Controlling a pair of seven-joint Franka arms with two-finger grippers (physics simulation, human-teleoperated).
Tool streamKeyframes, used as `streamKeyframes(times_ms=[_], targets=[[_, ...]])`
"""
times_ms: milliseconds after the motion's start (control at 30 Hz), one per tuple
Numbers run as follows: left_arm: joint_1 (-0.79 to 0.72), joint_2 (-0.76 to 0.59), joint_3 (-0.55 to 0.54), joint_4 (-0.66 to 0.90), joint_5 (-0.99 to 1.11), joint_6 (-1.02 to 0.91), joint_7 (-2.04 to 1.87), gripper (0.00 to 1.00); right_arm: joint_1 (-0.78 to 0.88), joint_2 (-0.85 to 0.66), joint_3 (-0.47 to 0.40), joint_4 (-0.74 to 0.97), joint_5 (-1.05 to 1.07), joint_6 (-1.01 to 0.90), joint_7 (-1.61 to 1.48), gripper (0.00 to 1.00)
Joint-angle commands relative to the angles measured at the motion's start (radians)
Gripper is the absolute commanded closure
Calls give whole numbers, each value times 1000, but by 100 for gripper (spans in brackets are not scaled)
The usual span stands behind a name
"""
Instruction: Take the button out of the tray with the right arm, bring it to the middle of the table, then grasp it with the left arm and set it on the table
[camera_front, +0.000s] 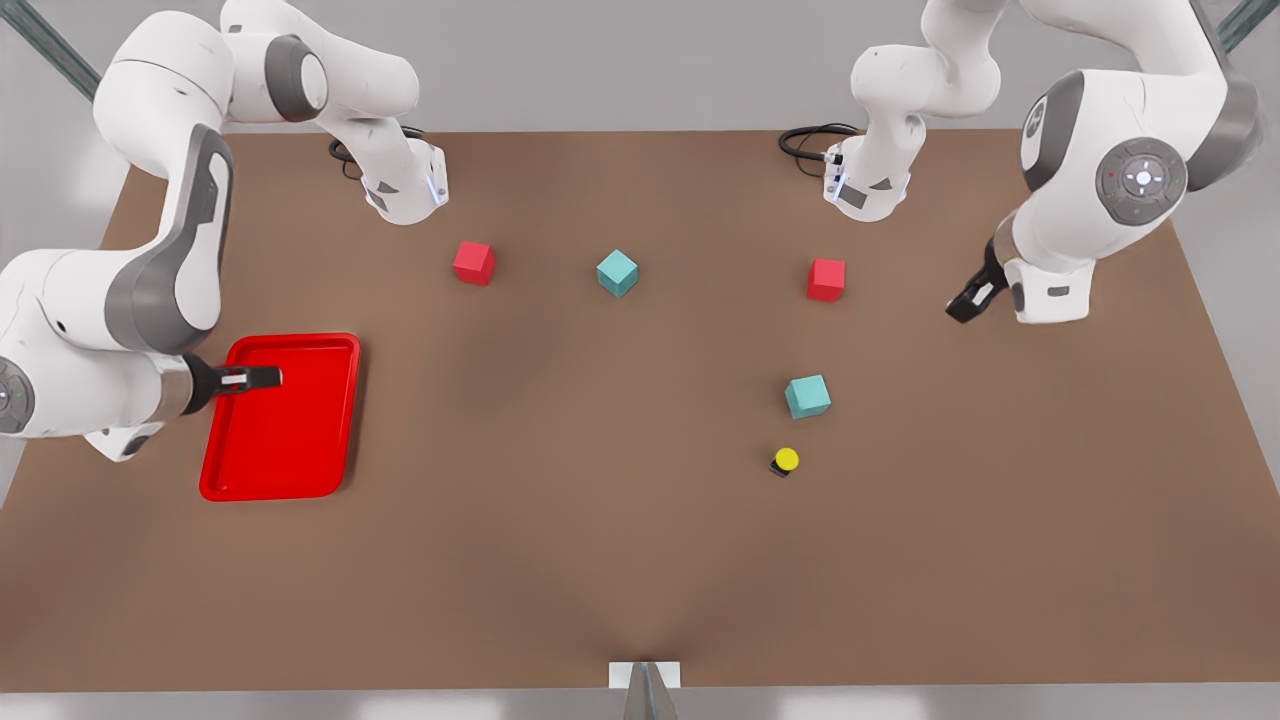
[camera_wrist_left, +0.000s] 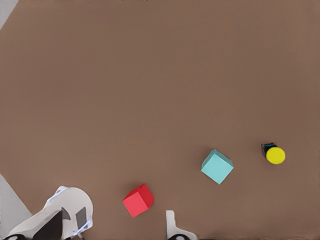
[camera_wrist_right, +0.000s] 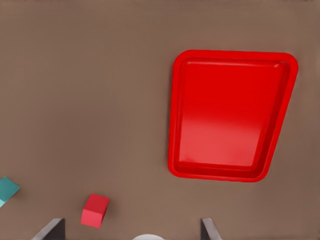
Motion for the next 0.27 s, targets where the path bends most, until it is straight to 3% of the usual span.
streamKeyframes(times_ms=[0, 233], targets=[[29, -9, 0, -15, -1, 128, 1235, 0, 0, -2, -1, 5, -35, 61, 4, 0], [31, -7, 2, -14, -1, 124, 1229, 0, 15, -2, 5, 57, -35, 62, 9, 0]])
